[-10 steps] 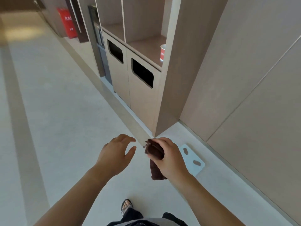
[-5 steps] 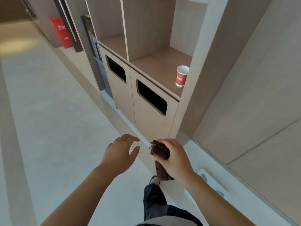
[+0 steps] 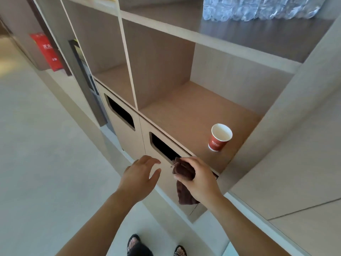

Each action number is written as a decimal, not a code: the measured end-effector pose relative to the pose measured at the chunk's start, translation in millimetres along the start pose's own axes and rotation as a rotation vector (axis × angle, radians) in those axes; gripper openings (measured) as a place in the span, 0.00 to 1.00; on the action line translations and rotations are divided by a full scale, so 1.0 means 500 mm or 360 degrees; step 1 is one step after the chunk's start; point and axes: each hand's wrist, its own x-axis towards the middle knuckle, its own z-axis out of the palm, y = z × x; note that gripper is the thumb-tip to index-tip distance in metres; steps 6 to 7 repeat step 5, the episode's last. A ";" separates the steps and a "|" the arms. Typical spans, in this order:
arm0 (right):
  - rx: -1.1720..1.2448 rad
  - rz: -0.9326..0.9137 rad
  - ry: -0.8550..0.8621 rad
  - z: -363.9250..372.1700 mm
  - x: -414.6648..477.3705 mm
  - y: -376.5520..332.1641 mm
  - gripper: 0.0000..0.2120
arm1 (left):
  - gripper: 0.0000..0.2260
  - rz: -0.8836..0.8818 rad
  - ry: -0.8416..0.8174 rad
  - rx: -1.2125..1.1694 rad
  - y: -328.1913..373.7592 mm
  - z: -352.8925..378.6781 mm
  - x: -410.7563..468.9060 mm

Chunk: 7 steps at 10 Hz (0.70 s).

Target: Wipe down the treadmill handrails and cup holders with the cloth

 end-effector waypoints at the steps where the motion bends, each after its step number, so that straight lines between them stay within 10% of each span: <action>1: 0.0035 0.0033 0.0125 0.000 0.090 -0.024 0.22 | 0.14 0.0112 -0.0034 0.0007 -0.021 -0.031 0.096; 4: -0.0062 0.0080 0.0684 -0.039 0.359 -0.110 0.24 | 0.12 0.0546 -0.0035 -0.0051 -0.048 -0.170 0.362; 7: -0.0320 0.0271 0.0681 -0.040 0.404 -0.118 0.29 | 0.13 0.0596 -0.0083 -0.0027 -0.061 -0.184 0.413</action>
